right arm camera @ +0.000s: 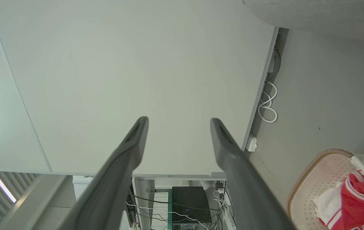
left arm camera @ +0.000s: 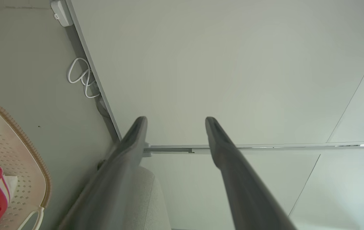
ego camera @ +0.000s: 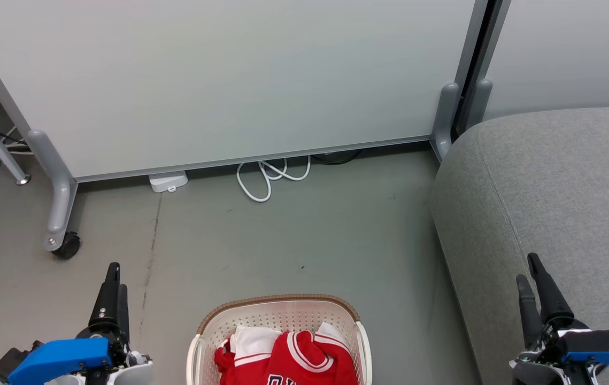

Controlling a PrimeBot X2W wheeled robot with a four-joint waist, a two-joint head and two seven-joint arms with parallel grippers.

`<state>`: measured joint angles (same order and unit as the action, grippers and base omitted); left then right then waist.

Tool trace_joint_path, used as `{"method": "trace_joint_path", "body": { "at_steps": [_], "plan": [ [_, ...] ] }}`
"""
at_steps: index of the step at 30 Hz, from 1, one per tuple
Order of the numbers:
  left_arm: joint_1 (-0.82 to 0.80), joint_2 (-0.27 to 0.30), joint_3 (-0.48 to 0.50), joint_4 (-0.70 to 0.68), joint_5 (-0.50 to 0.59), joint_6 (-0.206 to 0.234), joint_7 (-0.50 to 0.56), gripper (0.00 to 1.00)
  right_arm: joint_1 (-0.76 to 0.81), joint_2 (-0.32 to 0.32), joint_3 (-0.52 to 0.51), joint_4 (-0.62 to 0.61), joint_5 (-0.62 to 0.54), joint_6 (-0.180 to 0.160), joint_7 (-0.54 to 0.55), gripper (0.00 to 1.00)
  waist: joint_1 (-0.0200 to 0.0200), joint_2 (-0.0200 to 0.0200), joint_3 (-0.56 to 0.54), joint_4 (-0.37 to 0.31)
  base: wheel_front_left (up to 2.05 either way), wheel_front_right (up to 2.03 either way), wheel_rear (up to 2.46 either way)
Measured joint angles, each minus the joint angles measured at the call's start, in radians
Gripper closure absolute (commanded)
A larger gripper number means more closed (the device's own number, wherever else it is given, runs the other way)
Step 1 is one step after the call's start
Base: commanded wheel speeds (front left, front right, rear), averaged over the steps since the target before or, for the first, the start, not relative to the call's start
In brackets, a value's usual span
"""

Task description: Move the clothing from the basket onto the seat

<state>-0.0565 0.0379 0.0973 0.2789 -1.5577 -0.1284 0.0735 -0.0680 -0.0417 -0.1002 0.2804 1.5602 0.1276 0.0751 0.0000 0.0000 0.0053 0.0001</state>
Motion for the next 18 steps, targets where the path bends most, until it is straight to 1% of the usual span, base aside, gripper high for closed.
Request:
{"method": "trace_joint_path", "body": {
  "at_steps": [4,12,18],
  "plan": [
    [-0.006,0.0,-0.005,-0.01,0.068,0.0,-0.019,0.0,-0.001,0.0,0.006,-0.01,-0.062,0.0,-0.021,0.0,0.0,0.0,0.001,0.0,0.0,0.0,0.0],
    [-0.015,0.001,-0.022,-0.047,0.25,0.007,-0.054,0.0,-0.006,0.0,0.026,-0.041,-0.224,0.0,-0.055,0.0,0.0,0.0,0.004,0.001,0.0,0.0,0.0],
    [-0.02,0.001,-0.062,-0.07,0.396,0.03,-0.078,0.0,-0.008,0.0,0.047,-0.062,-0.35,0.0,-0.079,0.0,0.0,0.0,0.006,0.001,0.0,0.0,0.0]
  ]
}}
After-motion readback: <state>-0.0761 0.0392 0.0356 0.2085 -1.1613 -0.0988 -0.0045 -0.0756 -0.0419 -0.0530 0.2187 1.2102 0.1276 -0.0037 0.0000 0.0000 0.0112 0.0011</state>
